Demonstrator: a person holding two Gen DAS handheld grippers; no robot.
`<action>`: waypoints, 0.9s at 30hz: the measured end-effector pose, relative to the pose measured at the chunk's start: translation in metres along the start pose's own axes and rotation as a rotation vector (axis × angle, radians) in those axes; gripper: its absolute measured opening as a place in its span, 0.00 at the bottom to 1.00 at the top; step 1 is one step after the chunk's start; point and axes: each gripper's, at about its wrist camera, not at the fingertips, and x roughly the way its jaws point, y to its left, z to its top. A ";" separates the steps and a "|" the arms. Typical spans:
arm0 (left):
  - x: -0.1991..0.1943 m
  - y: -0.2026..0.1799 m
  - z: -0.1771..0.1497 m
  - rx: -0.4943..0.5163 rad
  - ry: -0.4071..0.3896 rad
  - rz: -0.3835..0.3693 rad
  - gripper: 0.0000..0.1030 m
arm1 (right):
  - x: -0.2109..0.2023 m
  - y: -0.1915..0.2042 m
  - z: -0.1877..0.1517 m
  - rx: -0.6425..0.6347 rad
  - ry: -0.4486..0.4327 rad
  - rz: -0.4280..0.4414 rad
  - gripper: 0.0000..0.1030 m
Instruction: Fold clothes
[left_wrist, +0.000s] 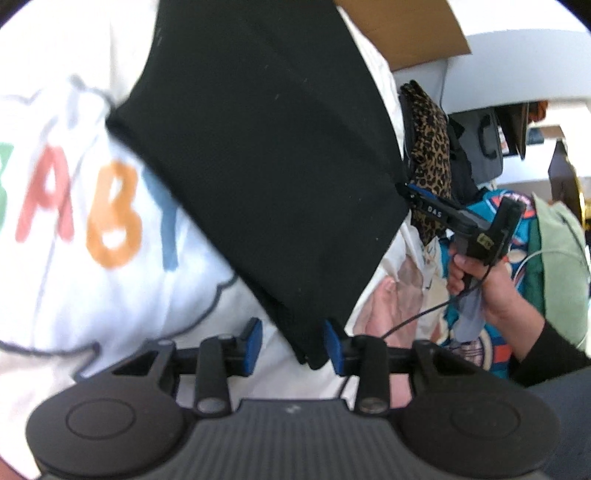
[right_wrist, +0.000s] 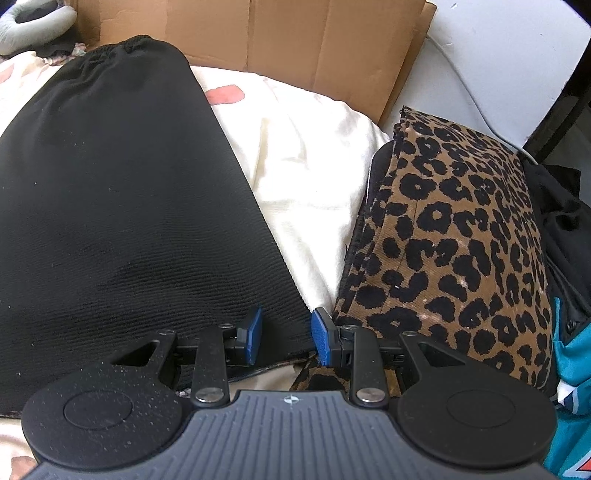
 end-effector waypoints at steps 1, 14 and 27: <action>0.003 0.002 -0.001 -0.018 0.004 -0.012 0.38 | 0.000 0.000 0.000 -0.001 0.000 0.000 0.34; 0.031 0.006 -0.004 -0.038 0.025 -0.098 0.34 | 0.005 0.006 0.002 -0.036 0.009 -0.017 0.36; 0.035 0.030 -0.008 -0.254 -0.036 -0.170 0.13 | 0.006 0.004 0.002 -0.044 0.002 -0.004 0.36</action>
